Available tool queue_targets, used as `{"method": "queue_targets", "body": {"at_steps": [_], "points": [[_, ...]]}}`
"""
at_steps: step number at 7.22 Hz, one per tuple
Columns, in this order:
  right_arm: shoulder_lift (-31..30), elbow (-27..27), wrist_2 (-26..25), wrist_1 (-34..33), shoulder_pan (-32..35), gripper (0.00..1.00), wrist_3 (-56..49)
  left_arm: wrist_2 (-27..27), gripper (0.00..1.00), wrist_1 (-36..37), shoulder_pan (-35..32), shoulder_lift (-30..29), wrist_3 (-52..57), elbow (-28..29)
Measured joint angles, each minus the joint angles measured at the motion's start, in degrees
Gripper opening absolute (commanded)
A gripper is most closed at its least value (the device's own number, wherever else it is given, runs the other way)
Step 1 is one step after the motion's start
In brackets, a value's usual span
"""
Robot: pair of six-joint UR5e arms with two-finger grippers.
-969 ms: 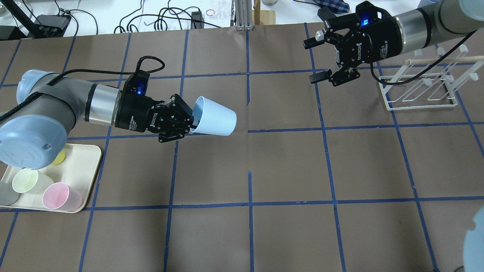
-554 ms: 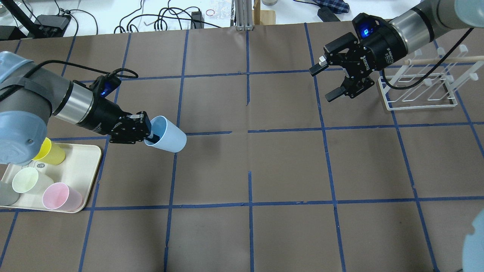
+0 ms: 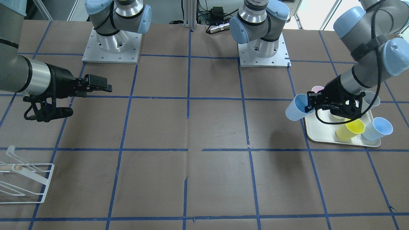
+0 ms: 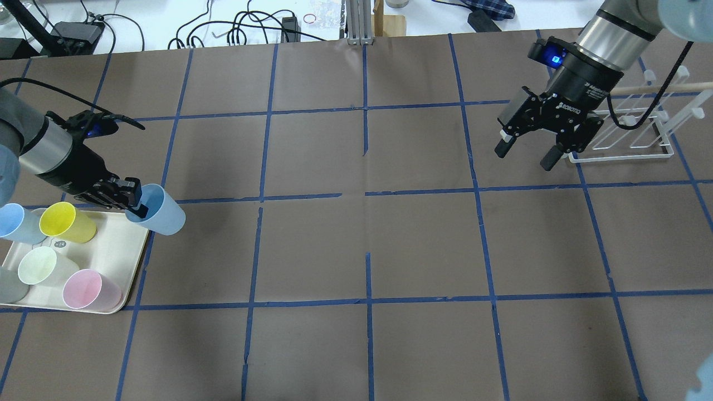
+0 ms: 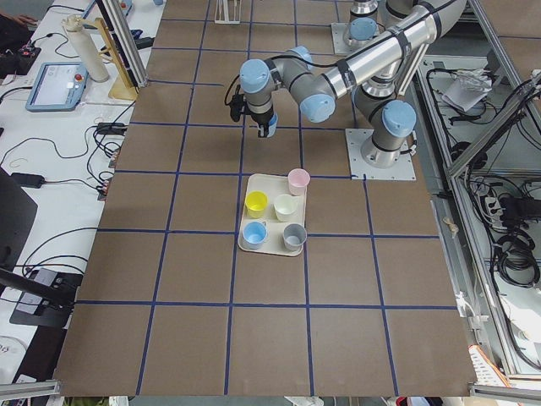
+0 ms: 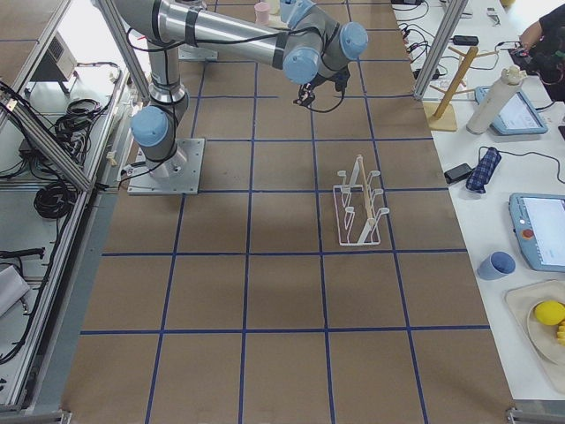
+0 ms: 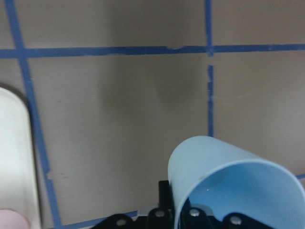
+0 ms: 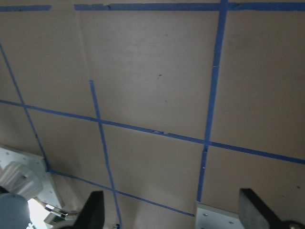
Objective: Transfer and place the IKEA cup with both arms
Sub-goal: 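Carry the cup with the left gripper down onto the white tray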
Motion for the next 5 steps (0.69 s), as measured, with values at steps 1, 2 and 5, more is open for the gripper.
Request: {"method": "queue_targets", "body": {"at_steps": [1, 2, 5], "points": [[-1.81, -0.09, -4.44, -1.06, 1.99, 1.0, 4.18, 0.67, 0.0, 2.73, 2.15, -2.89, 3.55, 1.13], [-4.24, 0.08, -7.77, -2.3, 4.41, 1.0, 9.0, 1.55, 0.0, 4.45, 3.99, -5.59, 6.33, 2.32], [-14.2, 1.21, -10.36, -2.84, 8.77, 1.0, 16.12, 6.97, 0.0, 5.53, 5.51, -11.15, 9.45, 5.87]]}}
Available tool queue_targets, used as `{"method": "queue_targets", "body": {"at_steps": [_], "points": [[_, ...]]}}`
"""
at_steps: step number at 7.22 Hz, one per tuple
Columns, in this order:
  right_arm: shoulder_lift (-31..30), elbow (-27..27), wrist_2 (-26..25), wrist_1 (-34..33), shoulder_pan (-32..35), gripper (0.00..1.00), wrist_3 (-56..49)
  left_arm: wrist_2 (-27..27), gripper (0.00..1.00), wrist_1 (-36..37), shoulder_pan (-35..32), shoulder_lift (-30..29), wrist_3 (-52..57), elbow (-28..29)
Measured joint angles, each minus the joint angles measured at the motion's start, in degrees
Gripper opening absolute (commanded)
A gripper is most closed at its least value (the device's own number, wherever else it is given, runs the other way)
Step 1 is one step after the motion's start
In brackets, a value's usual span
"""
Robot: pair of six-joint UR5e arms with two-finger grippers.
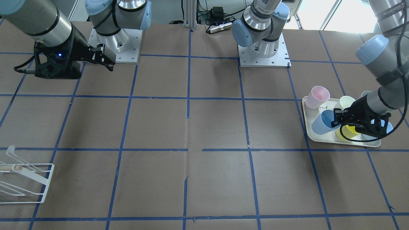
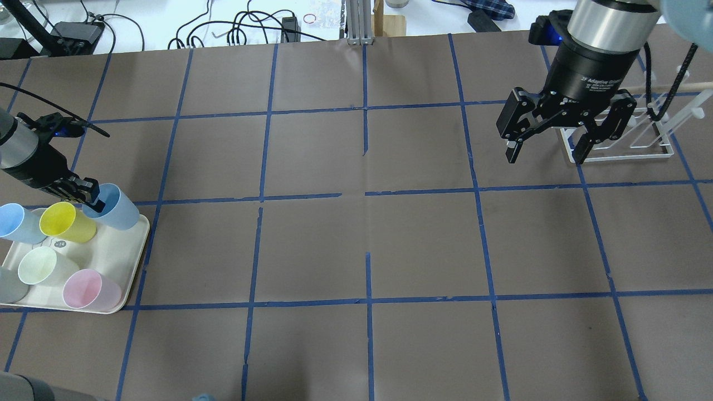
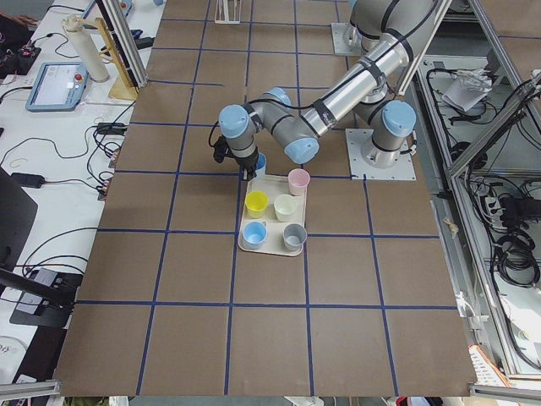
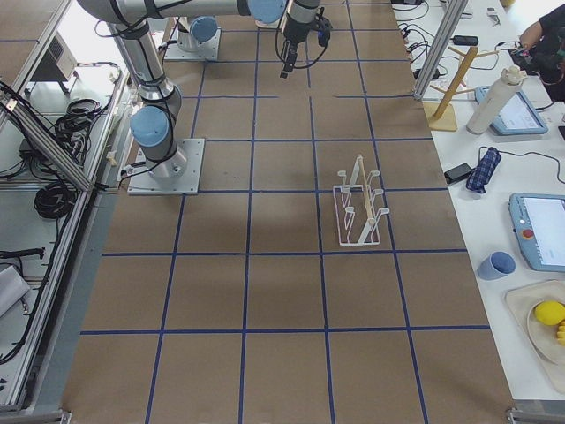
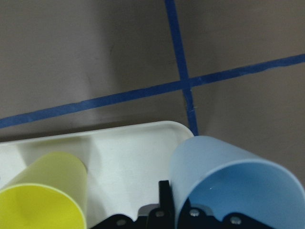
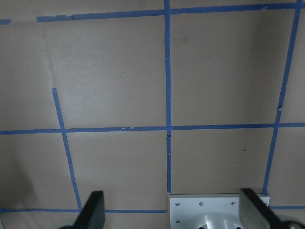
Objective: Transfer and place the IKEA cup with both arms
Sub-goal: 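Carry the cup with the left gripper down onto the white tray, then open the left gripper to release the cup on the tray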
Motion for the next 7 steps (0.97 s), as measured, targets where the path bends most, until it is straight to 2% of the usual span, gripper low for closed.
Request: {"method": "queue_targets", "body": {"at_steps": [3, 7], "points": [[-6.42, 4.92, -2.54, -3.81, 0.68, 1.0, 1.13, 0.51, 0.0, 0.49, 0.15, -1.93, 1.93, 0.01], [-3.02, 5.72, -2.76, -16.98, 0.75, 1.0, 1.27, 0.6, 0.01, 1.58, 0.21, -3.43, 2.13, -0.24]]}}
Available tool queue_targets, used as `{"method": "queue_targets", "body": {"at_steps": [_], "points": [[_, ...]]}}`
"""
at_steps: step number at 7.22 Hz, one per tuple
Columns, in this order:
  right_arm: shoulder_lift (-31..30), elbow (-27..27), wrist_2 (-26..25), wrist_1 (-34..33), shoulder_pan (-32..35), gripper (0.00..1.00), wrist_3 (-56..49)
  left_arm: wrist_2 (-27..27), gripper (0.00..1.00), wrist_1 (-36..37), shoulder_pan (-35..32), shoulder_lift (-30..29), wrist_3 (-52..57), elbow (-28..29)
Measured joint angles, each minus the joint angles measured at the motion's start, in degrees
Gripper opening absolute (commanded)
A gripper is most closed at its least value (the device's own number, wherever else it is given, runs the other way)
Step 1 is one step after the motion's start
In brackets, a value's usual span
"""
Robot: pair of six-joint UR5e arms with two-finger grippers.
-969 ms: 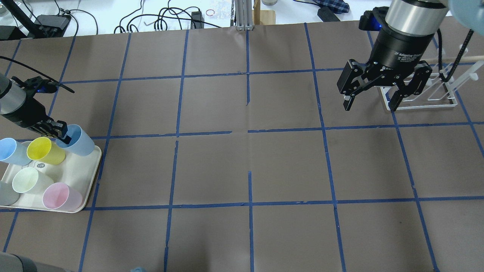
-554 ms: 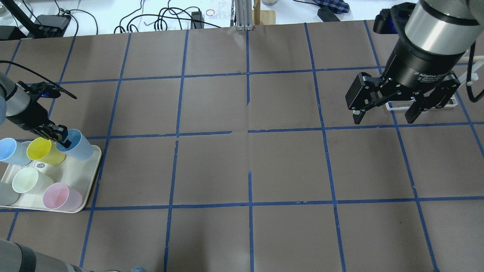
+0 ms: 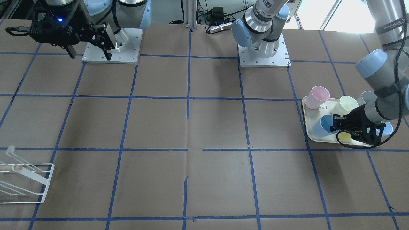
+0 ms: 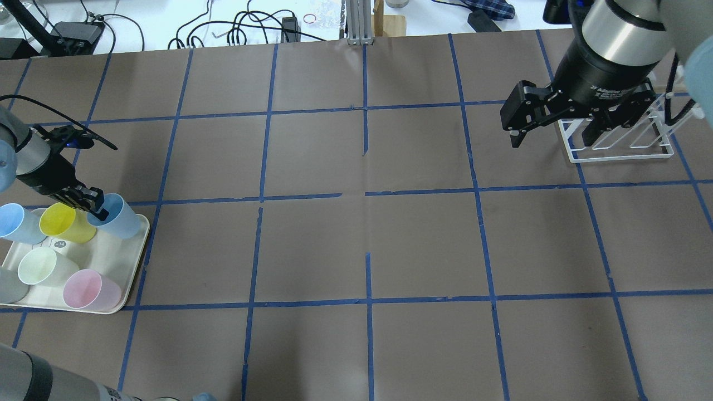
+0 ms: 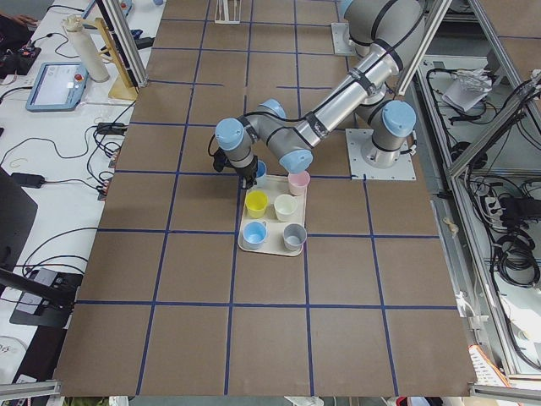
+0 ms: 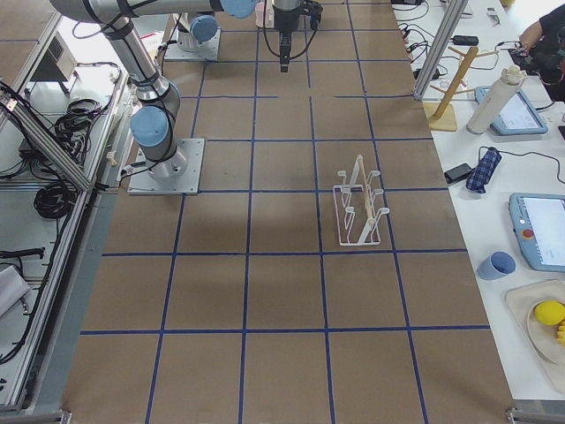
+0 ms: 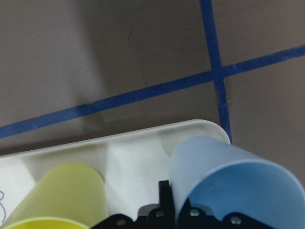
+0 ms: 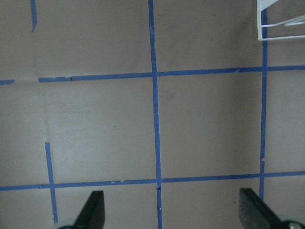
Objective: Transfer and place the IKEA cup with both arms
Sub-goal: 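Open the left gripper to release the cup on the tray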
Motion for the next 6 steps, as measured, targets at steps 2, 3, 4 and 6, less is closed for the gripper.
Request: {"method": "queue_targets", "body": {"at_steps": [2, 3, 4, 6], "points": [[3.88, -4.3, -0.06, -2.24, 0.04, 1.0, -0.06, 0.04, 0.55, -0.03, 0.01, -0.37, -0.01, -0.11], [6.47, -7.57, 0.05, -2.13, 0.03, 1.0, -0.04, 0.05, 0.59, -0.03, 0.01, -0.45, -0.03, -0.24], [8.15, -9.68, 0.2, -1.77, 0.04, 1.0, -0.04, 0.05, 0.62, 0.0, 0.01, -0.47, -0.06, -0.43], [8.76, -9.64, 0.33, -1.52, 0.86, 1.0, -0.18, -0.04, 0.7, -0.18, 0.01, -0.45, -0.23, -0.31]]}}
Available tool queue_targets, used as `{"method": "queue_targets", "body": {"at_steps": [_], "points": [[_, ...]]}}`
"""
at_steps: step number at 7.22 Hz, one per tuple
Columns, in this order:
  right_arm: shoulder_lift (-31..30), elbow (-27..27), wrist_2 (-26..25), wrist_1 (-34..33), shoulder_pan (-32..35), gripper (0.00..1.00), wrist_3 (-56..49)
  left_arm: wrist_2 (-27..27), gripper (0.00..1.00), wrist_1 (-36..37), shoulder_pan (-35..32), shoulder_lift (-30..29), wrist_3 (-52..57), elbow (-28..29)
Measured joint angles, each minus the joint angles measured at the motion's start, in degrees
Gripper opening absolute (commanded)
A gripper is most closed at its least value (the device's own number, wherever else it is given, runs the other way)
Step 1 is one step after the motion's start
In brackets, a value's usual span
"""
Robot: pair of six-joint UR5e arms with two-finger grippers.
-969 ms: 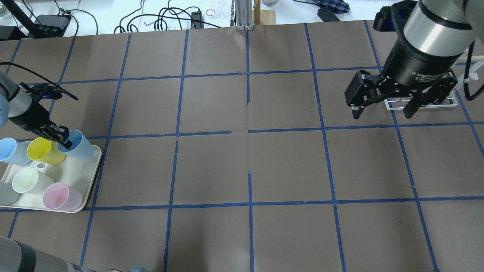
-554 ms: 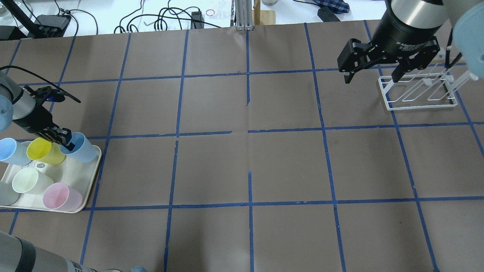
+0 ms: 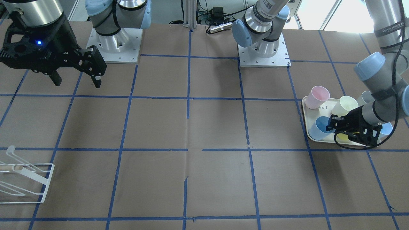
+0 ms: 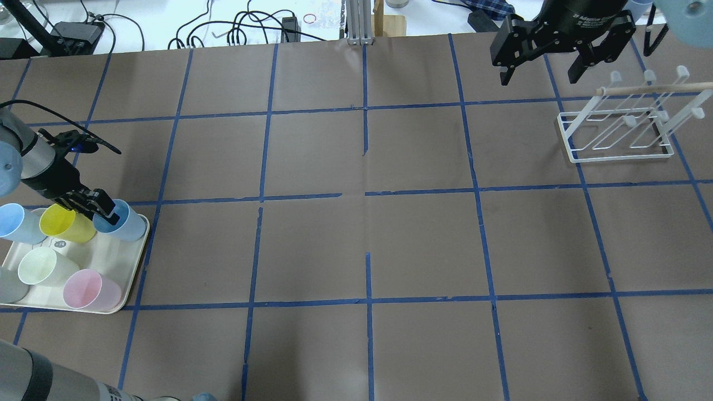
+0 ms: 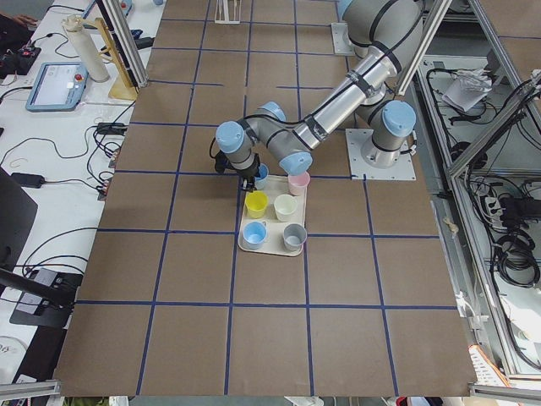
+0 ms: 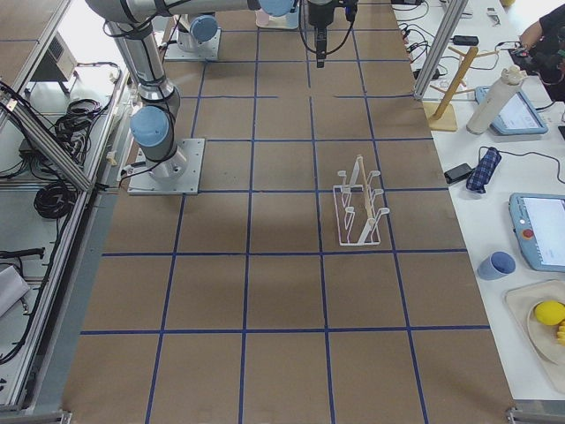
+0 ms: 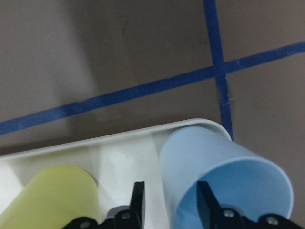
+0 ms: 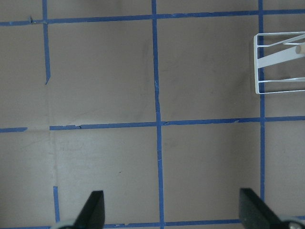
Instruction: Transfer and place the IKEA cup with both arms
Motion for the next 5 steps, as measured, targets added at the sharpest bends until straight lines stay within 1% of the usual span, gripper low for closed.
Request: {"method": "queue_targets", "body": {"at_steps": [1, 2, 3, 4, 5], "points": [[-0.19, 1.18, -0.24, -0.39, 1.01, 1.0, 0.05, -0.23, 0.7, -0.61, -0.11, 0.44, -0.28, 0.65], [-0.33, 1.76, -0.46, -0.59, 1.67, 1.0, 0.08, -0.63, 0.77, -2.46, -0.66, 1.63, -1.2, 2.09], [-0.59, 2.08, -0.5, -0.46, 1.94, 1.0, -0.12, -1.64, 0.81, -6.34, -2.06, 3.14, -3.9, 4.76], [-1.27, 2.49, -0.44, -0.12, 1.96, 1.0, -0.35, -2.77, 0.82, -11.27, -5.23, 4.9, -9.31, 8.35], [-2.09, 2.77, -0.41, 0.54, 1.95, 1.0, -0.49, -3.2, 0.85, -15.53, -9.97, 6.82, -16.48, 11.91]]}}
